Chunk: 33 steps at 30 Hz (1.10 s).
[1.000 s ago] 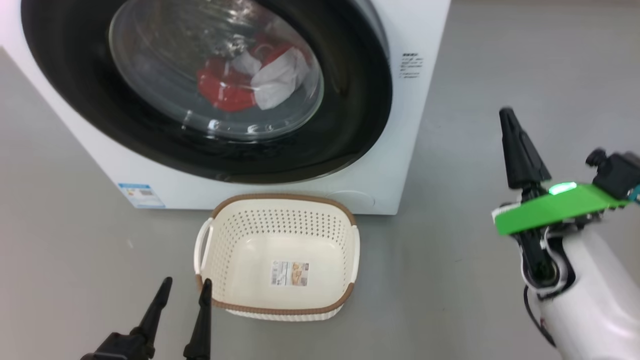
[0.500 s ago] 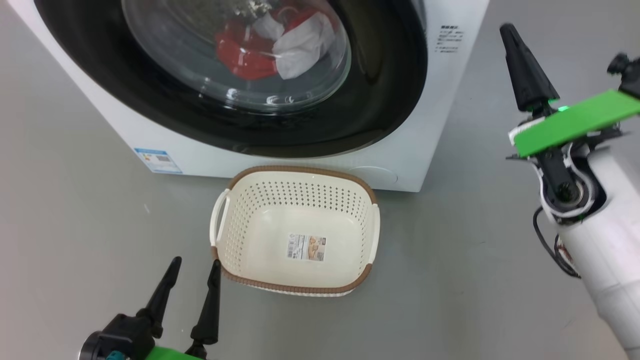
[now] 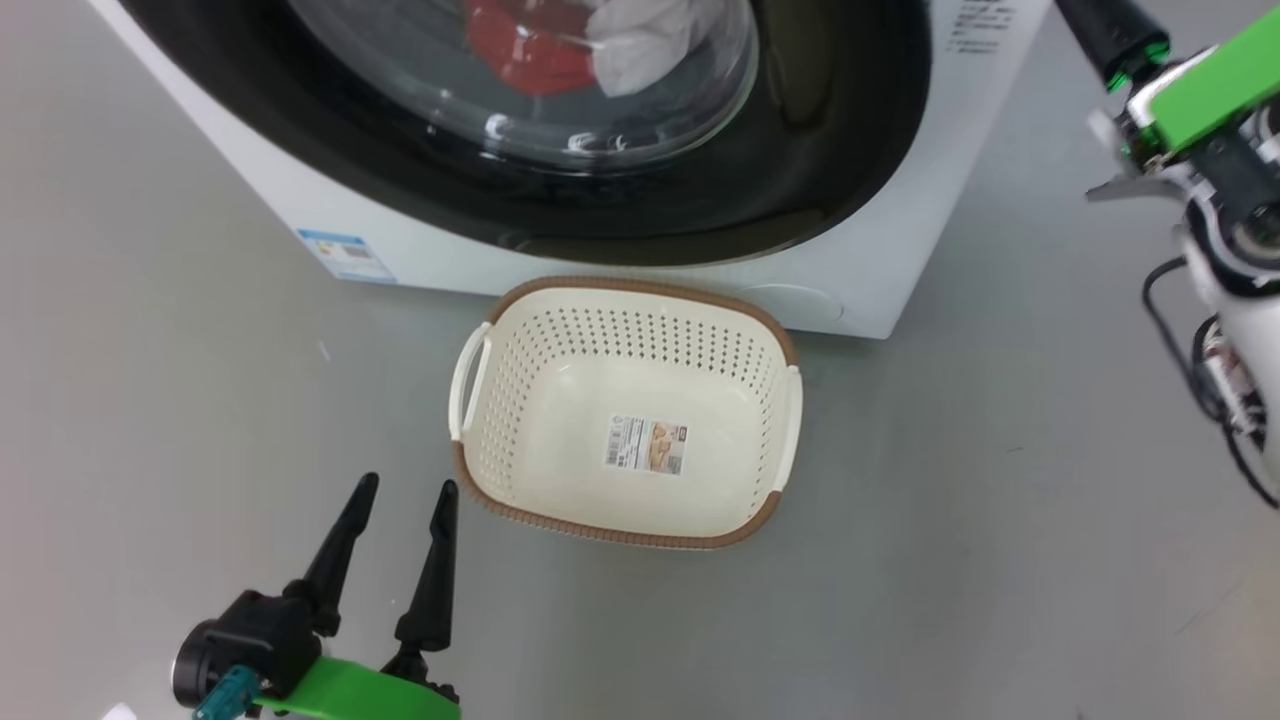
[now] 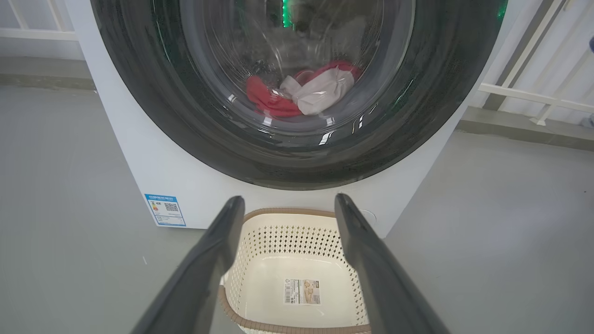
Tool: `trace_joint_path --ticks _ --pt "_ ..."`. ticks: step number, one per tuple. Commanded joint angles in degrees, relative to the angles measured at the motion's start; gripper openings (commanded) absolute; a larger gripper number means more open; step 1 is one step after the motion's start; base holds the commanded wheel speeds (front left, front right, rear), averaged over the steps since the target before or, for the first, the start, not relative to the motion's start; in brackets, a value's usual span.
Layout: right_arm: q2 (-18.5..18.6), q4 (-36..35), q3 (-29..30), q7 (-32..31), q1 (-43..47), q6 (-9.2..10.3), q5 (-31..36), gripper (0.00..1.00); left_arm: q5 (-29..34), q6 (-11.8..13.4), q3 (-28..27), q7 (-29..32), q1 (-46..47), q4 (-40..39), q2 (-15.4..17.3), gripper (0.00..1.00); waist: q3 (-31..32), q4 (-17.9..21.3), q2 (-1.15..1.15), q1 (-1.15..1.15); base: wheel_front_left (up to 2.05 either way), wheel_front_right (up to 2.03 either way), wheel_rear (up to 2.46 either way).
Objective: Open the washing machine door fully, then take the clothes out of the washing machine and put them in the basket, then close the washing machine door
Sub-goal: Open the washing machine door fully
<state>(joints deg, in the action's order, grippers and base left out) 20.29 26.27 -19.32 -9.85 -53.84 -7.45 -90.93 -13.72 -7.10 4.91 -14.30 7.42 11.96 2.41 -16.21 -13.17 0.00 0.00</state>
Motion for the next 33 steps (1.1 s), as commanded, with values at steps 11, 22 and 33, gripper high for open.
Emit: trace_joint_path --ticks 11,22,33 --pt "0.84 9.32 0.19 -16.59 -9.6 -0.03 -7.33 0.0 -0.86 -0.37 -0.68 -0.7 2.99 -1.25 0.47 1.0 -4.74 -2.84 0.0 0.0 0.0 0.0 0.0" --pt "-0.3 14.4 -0.06 -22.67 -14.41 -0.03 -8.56 0.0 -1.57 -0.38 0.6 -0.7 4.48 -1.34 0.47 1.0 -7.17 -3.79 0.0 0.0 0.0 0.0 0.0" --pt "-1.19 15.9 -0.27 -25.59 -15.54 -0.03 -8.19 0.0 -1.99 -0.38 1.21 -0.7 5.37 -1.25 0.47 1.0 -8.21 -4.26 0.0 0.0 0.0 0.0 0.0"
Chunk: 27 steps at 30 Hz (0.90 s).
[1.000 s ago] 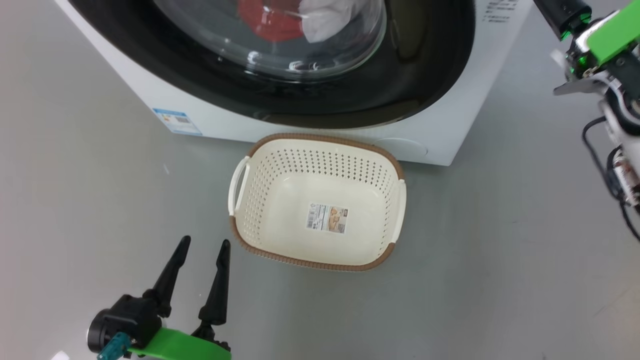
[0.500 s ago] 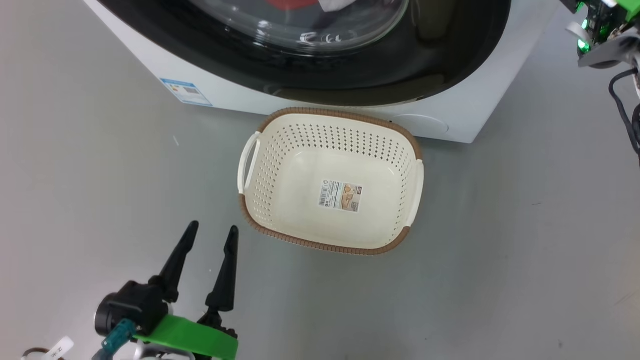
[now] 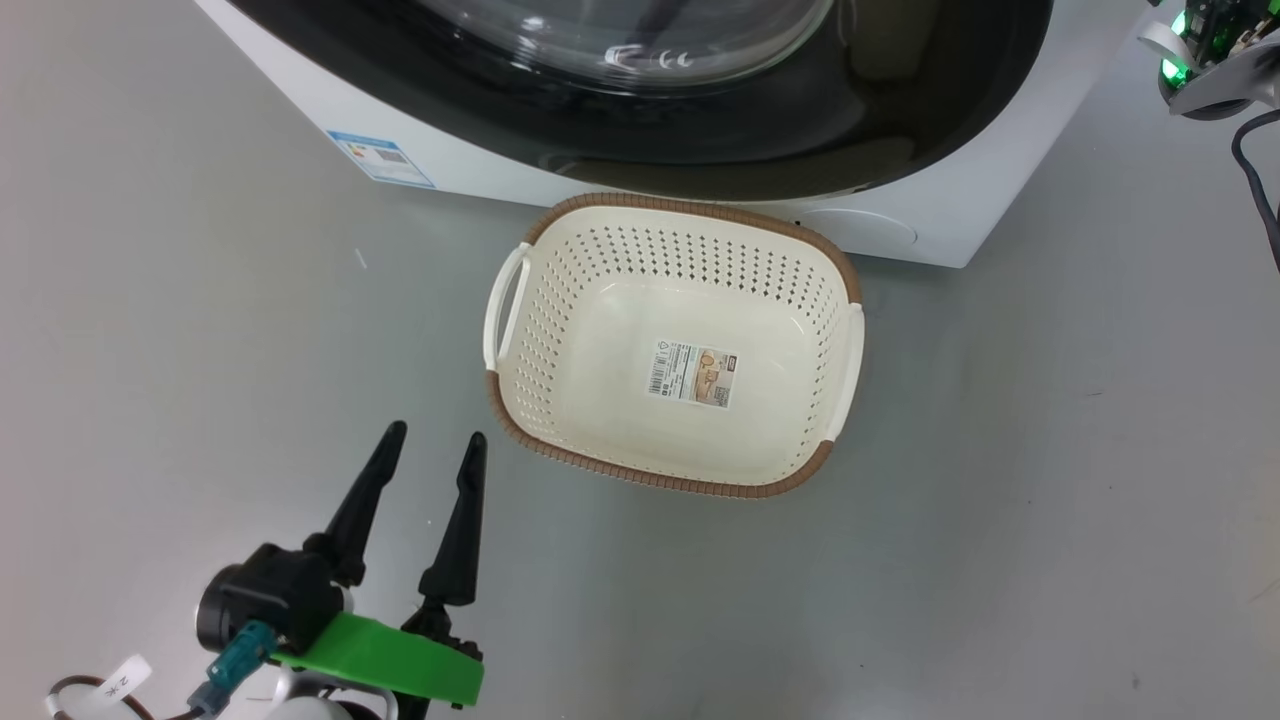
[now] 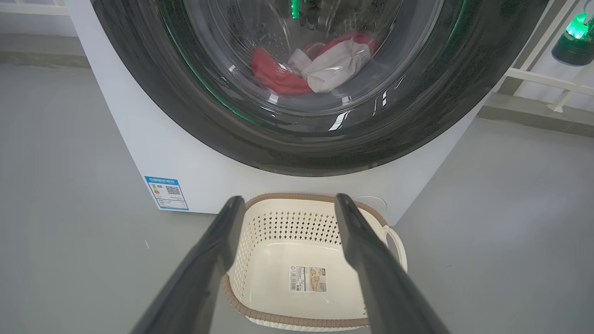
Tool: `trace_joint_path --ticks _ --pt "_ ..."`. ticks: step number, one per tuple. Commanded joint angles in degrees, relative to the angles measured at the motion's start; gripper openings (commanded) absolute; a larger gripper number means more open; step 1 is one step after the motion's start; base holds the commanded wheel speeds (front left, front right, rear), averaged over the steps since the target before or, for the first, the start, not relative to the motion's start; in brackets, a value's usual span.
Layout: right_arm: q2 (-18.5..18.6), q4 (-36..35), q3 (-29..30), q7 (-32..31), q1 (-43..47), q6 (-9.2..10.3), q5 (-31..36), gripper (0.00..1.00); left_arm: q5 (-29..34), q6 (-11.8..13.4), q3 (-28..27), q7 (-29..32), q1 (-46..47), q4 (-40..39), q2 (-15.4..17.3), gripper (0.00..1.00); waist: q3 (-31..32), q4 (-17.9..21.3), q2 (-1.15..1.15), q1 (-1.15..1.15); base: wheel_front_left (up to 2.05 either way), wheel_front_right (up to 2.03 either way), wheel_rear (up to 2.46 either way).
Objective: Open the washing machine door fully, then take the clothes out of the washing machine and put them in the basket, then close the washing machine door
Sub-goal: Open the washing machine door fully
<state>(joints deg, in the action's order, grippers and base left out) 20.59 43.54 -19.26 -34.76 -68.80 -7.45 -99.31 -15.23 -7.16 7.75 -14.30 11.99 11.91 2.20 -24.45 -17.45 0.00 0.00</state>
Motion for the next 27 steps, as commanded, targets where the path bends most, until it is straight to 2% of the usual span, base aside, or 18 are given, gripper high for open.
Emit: trace_joint_path --ticks 1,27 --pt "-1.6 -1.53 -0.32 -0.84 -0.38 -0.03 0.24 0.0 -0.46 -0.33 -1.64 -0.7 0.82 -1.18 0.68 1.0 0.05 0.07 0.0 0.0 0.0 0.0 0.0" --pt "-4.2 -12.03 -1.89 -5.97 16.47 -0.03 2.82 0.0 0.73 -0.33 -1.13 -0.7 -3.1 -0.13 0.67 1.0 8.95 -0.1 0.0 0.0 0.0 0.0 0.0"
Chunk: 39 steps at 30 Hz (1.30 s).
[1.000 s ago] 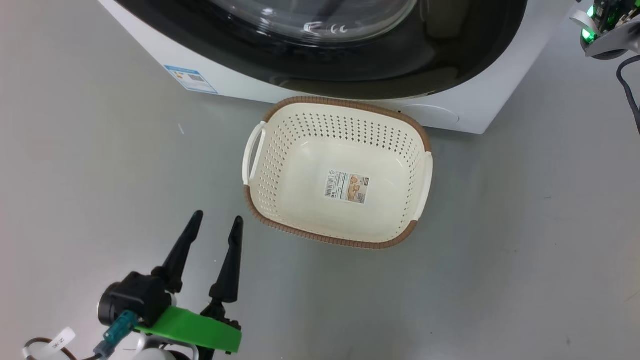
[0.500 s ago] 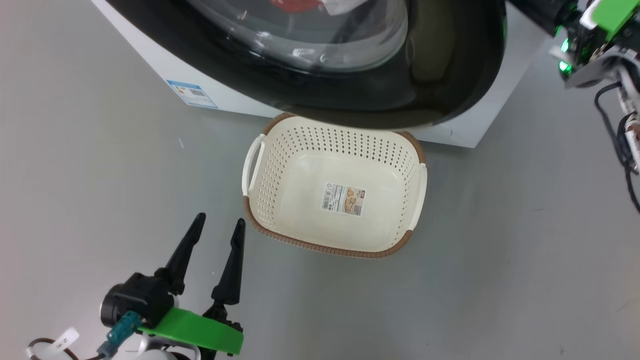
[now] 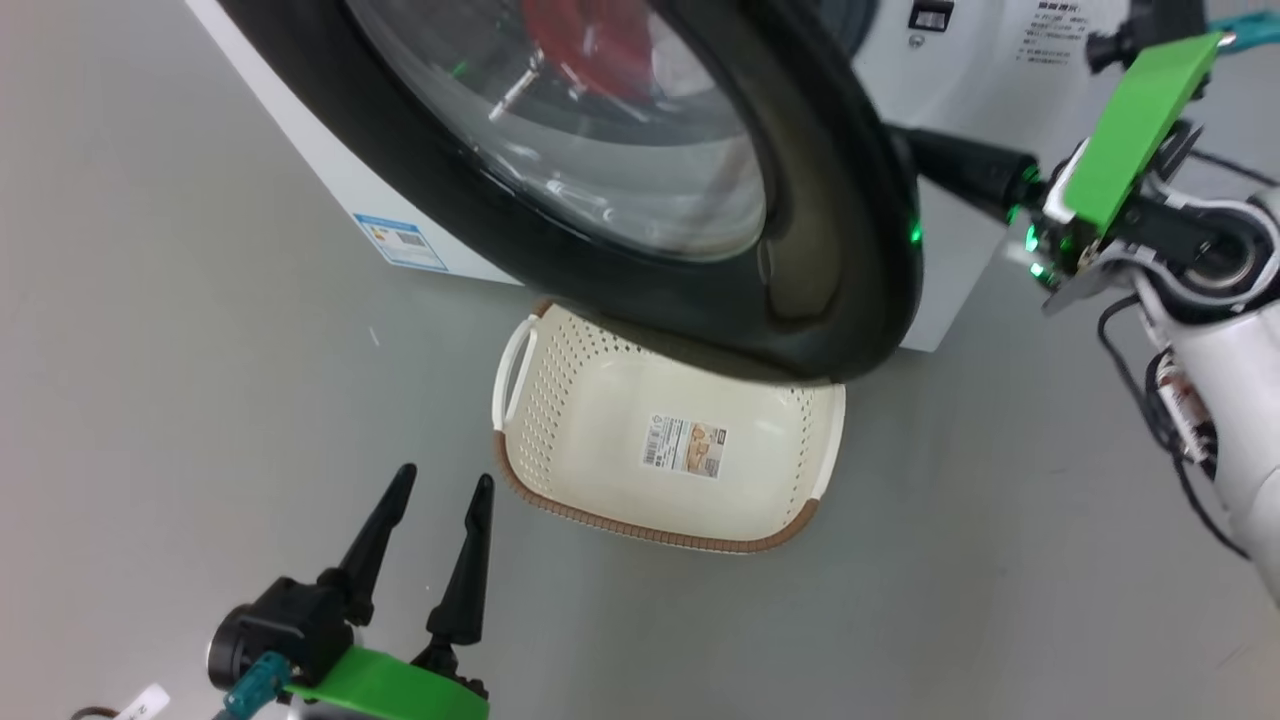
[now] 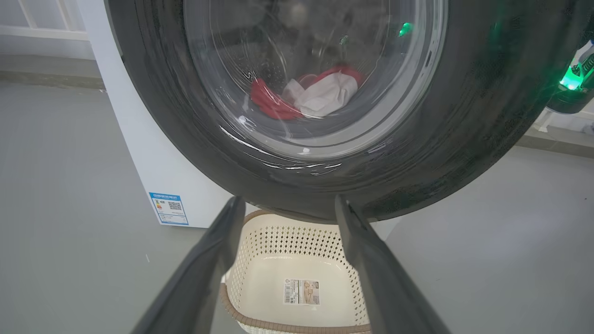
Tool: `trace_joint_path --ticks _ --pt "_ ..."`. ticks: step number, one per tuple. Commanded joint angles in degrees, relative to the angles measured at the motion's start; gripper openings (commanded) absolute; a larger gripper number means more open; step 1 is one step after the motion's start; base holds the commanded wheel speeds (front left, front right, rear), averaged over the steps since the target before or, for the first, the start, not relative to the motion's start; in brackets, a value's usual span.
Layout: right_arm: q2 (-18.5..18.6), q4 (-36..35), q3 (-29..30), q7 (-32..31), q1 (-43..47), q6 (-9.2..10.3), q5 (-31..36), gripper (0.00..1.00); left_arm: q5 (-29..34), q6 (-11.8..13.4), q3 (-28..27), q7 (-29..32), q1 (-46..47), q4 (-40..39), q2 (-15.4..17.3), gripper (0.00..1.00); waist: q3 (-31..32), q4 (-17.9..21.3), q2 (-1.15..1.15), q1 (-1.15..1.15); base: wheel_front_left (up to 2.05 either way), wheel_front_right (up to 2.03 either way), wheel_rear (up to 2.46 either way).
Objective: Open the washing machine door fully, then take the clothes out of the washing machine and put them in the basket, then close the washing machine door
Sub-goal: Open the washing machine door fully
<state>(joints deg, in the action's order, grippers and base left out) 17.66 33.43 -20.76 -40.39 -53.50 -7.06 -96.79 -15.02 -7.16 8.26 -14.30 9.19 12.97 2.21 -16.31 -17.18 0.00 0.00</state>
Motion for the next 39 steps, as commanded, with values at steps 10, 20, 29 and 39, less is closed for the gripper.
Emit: trace_joint_path --ticks 10,20,29,39 --pt "-1.95 -5.23 -0.47 -1.63 7.56 -0.43 0.96 0.0 1.03 -0.31 -1.79 -0.7 -3.03 -1.28 0.66 1.0 4.47 -1.76 0.0 0.0 0.0 0.0 0.0" --pt "-3.58 -8.34 -1.1 -3.18 12.24 -0.43 2.07 0.0 1.21 0.06 -1.69 -0.7 -4.96 -1.25 0.66 1.0 7.18 -3.96 0.0 0.0 0.0 0.0 0.0" --pt "-5.44 -9.78 -1.84 -4.41 15.11 -0.43 2.93 0.0 1.47 0.42 -1.54 -0.7 -6.07 -1.23 0.66 1.0 8.95 -6.41 0.0 0.0 0.0 0.0 0.0" --pt "-7.85 -11.42 -3.48 -5.65 17.74 -0.43 4.29 0.0 1.71 1.1 -1.9 -0.7 -6.72 -1.28 0.66 1.0 10.15 -8.95 0.0 0.0 0.0 0.0 0.0"
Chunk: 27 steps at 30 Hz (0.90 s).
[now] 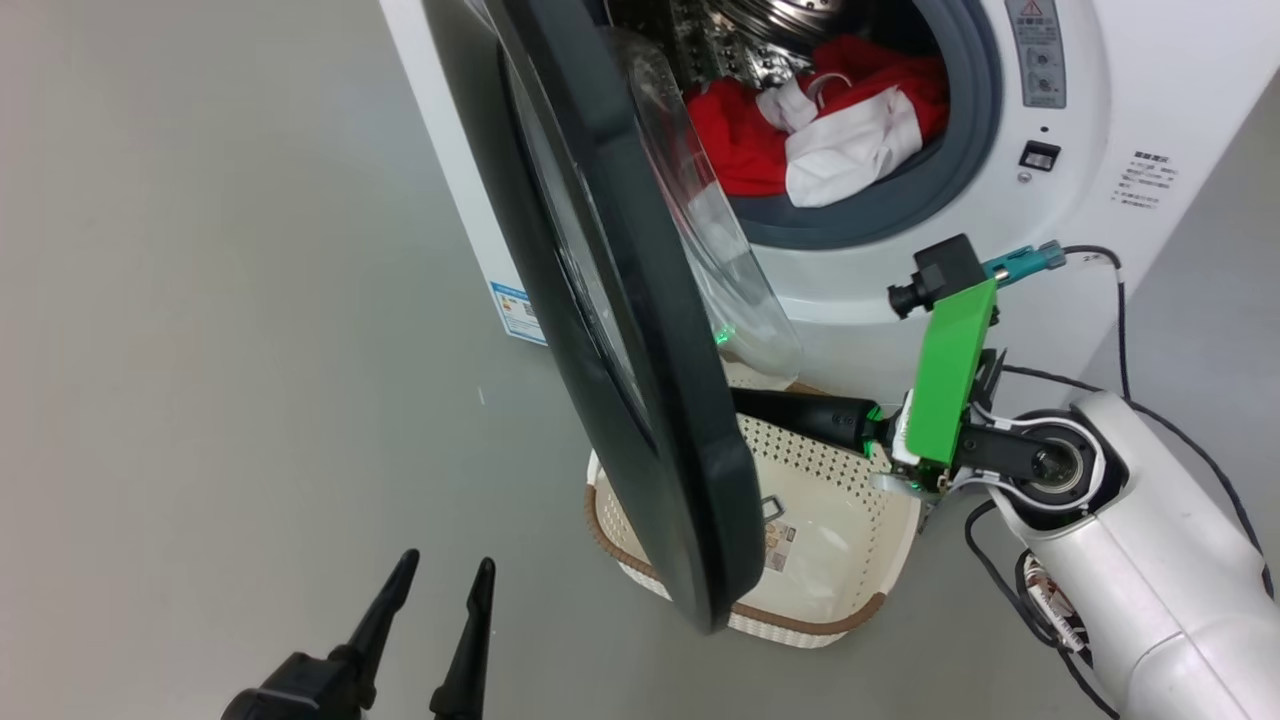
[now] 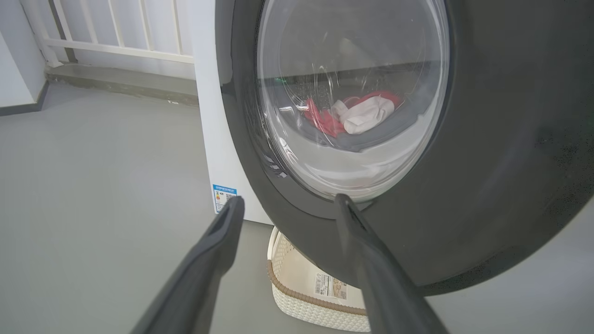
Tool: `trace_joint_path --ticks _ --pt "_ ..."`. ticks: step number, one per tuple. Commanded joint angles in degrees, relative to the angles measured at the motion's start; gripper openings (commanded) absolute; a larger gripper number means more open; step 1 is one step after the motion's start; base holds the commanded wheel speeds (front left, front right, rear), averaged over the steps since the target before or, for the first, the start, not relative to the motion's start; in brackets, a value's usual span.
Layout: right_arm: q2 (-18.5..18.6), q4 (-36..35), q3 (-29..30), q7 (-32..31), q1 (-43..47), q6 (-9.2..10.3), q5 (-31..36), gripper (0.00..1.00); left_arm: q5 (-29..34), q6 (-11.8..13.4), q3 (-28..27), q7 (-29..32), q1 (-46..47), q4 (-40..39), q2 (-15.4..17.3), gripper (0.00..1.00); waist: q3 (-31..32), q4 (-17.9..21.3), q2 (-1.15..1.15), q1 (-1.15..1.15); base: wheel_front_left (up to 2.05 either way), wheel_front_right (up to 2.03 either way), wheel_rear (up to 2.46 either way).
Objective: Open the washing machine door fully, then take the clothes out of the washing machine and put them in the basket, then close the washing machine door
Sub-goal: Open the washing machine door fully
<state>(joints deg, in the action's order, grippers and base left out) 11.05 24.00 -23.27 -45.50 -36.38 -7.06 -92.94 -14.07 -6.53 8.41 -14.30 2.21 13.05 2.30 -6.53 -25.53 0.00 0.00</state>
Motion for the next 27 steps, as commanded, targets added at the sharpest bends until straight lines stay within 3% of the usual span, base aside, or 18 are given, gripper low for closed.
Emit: trace_joint_path --ticks 1,27 --pt "-1.48 -2.19 -1.06 -0.64 0.84 -0.43 0.49 0.0 0.76 0.66 -2.17 -0.7 0.21 -1.42 0.58 1.0 0.4 -0.88 0.0 0.0 0.0 0.0 0.0" --pt "-6.67 -3.6 -3.27 -2.48 2.29 -0.43 0.81 0.0 0.87 2.6 -5.38 -0.7 -0.15 -2.67 0.58 1.0 0.72 -5.3 0.0 0.0 0.0 0.0 0.0"
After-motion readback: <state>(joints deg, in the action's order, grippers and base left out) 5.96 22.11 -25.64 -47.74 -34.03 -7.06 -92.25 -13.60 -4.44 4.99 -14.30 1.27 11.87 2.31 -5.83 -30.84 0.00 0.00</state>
